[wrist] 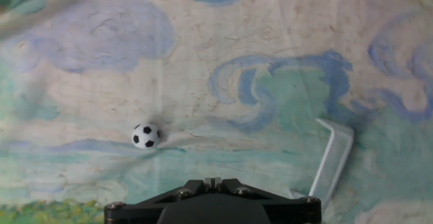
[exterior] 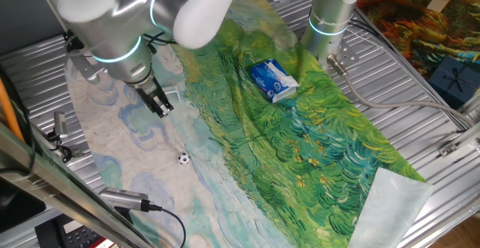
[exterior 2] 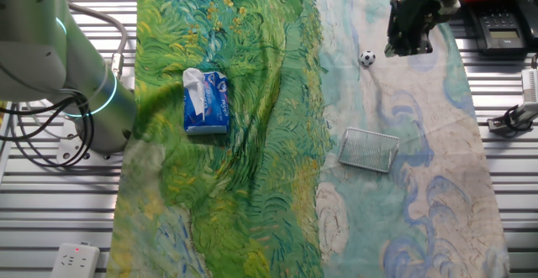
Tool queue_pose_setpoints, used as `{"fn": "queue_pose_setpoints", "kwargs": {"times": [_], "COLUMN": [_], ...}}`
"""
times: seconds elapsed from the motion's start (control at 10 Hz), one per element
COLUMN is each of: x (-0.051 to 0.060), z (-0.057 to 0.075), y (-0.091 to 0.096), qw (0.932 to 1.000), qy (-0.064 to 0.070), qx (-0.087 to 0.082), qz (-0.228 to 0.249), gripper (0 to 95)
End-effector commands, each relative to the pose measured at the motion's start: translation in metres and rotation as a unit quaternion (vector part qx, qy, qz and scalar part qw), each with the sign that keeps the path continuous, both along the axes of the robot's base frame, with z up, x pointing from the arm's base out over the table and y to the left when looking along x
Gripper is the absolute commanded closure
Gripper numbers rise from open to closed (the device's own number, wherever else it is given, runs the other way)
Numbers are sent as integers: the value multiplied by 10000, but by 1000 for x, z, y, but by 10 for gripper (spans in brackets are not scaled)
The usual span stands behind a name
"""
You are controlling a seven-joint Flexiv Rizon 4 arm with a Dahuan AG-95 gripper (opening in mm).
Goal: Push the soccer ball into the goal
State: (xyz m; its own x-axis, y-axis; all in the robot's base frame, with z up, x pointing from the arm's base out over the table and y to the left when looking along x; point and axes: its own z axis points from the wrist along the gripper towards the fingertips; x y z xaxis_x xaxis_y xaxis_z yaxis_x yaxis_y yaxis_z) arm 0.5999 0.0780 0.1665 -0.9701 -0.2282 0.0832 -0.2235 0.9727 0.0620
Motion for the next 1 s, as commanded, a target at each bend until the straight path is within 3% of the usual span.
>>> {"fn": "queue_pose_setpoints", "kwargs": {"times": [0.1, 0.3, 0.6, 0.9, 1.0], "x": [0, 3, 13, 33, 34], "z": [-1, -8, -19, -34, -36], "y": [2, 20, 63, 115, 120], "qw": [9947, 9970, 9936, 9896, 9891], "qy": [-341, -455, -463, -444, -445], "qx": [-843, -609, -520, -425, -421], "qz": [480, -109, -886, -1304, -1342], "gripper": [950, 950, 950, 950, 950]}}
